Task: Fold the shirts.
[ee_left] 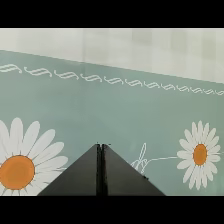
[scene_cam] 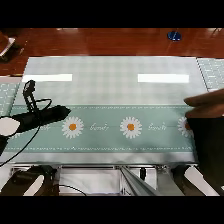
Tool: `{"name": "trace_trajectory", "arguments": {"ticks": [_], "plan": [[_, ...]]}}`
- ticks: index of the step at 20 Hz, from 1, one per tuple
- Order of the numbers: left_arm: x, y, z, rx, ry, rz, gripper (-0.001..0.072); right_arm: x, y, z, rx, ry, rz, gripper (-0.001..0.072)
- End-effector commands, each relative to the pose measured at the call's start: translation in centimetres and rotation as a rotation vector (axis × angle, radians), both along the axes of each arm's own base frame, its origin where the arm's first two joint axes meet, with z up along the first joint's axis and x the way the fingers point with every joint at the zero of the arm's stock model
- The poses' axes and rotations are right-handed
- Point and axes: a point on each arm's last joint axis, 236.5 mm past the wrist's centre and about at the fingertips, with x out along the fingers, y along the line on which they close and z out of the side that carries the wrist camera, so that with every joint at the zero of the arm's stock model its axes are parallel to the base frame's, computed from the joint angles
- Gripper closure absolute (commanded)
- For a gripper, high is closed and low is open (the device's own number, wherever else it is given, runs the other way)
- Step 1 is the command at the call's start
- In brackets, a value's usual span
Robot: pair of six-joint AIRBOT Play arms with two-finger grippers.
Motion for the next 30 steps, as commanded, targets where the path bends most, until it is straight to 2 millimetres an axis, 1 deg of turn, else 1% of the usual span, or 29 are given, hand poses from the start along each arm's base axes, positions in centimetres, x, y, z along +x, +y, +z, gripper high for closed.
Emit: {"name": "trace_trajectory", "arguments": {"ticks": [1,4,6,7,8,9,10,11,12,13,14,15,16,17,18,19,20,21,22,23,24,25,26,27,28,29,30], "plan": [[0.4,0.1,0.2,-0.002,-0.018,0.013,0.0680,-9.2,-4.3,-2.4,-0.167,0.207,-0.273,0.0695],[0.9,0.2,0.5,-0.010,-0.035,0.025,0.0680,-15.0,-5.1,-5.9,-0.202,0.379,-0.416,0.0695],[0.8,0.1,0.5,-0.009,-0.032,0.022,0.0680,-19.1,-5.1,-8.4,-0.223,0.506,-0.524,0.0690],[0.8,0.1,0.5,-0.006,-0.036,0.018,0.0680,-20.7,-4.9,-9.7,-0.222,0.562,-0.570,0.0568],[0.8,0.1,0.5,-0.005,-0.038,0.019,0.0680,-21.3,-4.5,-11.0,-0.204,0.600,-0.575,0.0362],[0.9,0.2,0.5,-0.006,-0.039,0.020,0.0680,-21.2,-4.3,-12.0,-0.179,0.622,-0.556,0.0294],[0.9,0.2,0.5,-0.006,-0.039,0.020,0.0680,-20.8,-4.3,-12.4,-0.164,0.626,-0.544,0.0295],[0.9,0.2,0.6,-0.006,-0.039,0.021,0.0680,-20.2,-4.8,-12.5,-0.163,0.620,-0.535,0.0295],[1.0,0.2,0.7,-0.007,-0.046,0.023,0.0680,-19.4,-5.4,-12.3,-0.166,0.600,-0.530,0.0295],[1.4,0.2,1.2,-0.007,-0.062,0.028,0.0680,-17.5,-6.2,-11.6,-0.169,0.537,-0.509,0.0296],[2.1,0.3,2.4,-0.009,-0.095,0.034,0.0680,-15.2,-6.9,-10.6,-0.177,0.459,-0.482,0.0304],[3.0,0.4,4.3,-0.001,-0.149,0.026,0.0680,-12.2,-7.6,-9.0,-0.182,0.357,-0.444,0.0342],[4.1,0.6,7.0,0.008,-0.217,0.020,0.0680,-8.9,-7.7,-7.3,-0.173,0.248,-0.394,0.0461],[5.4,0.8,10.0,0.003,-0.282,0.031,0.0680,-4.9,-6.8,-5.4,-0.134,0.121,-0.314,0.0649],[6.6,1.0,13.3,-0.002,-0.347,0.040,0.0680,-0.5,-4.8,-3.6,-0.084,-0.013,-0.193,0.0694],[8.0,0.9,17.1,-0.010,-0.416,0.042,0.0681,3.9,-1.5,-1.6,-0.015,-0.159,-0.049,0.0695],[8.9,0.5,20.3,-0.018,-0.470,0.032,0.0681,7.2,1.9,-0.1,0.040,-0.266,0.072,0.0695],[9.5,-0.5,23.1,-0.026,-0.510,0.002,0.0681,9.6,5.7,1.0,0.059,-0.339,0.209,0.0695],[9.6,-1.8,25.0,-0.020,-0.538,-0.052,0.0681,11.1,8.9,1.4,0.019,-0.374,0.344,0.0694],[8.9,-4.0,26.2,0.011,-0.578,-0.152,0.0681,12.0,12.2,0.8,-0.027,-0.378,0.460,0.0694],[8.0,-6.0,26.1,0.041,-0.603,-0.234,0.0681,12.4,14.9,-0.7,-0.064,-0.354,0.540,0.0695],[7.4,-7.4,24.6,0.074,-0.585,-0.286,0.0681,12.9,17.2,-3.1,-0.108,-0.320,0.595,0.0695],[7.0,-8.4,21.7,0.112,-0.528,-0.315,0.0681,13.4,18.4,-6.0,-0.154,-0.283,0.605,0.0695],[7.0,-8.5,18.1,0.150,-0.446,-0.314,0.0681,13.6,18.8,-9.7,-0.193,-0.222,0.588,0.0695],[7.3,-8.1,13.9,0.198,-0.354,-0.296,0.0681,13.5,18.7,-13.7,-0.216,-0.142,0.566,0.0695],[7.7,-7.3,10.2,0.243,-0.274,-0.276,0.0681,13.1,18.2,-17.5,-0.220,-0.055,0.554,0.0695],[8.3,-6.3,7.1,0.293,-0.203,-0.269,0.0681,12.6,17.7,-21.1,-0.208,0.040,0.554,0.0695]]}}
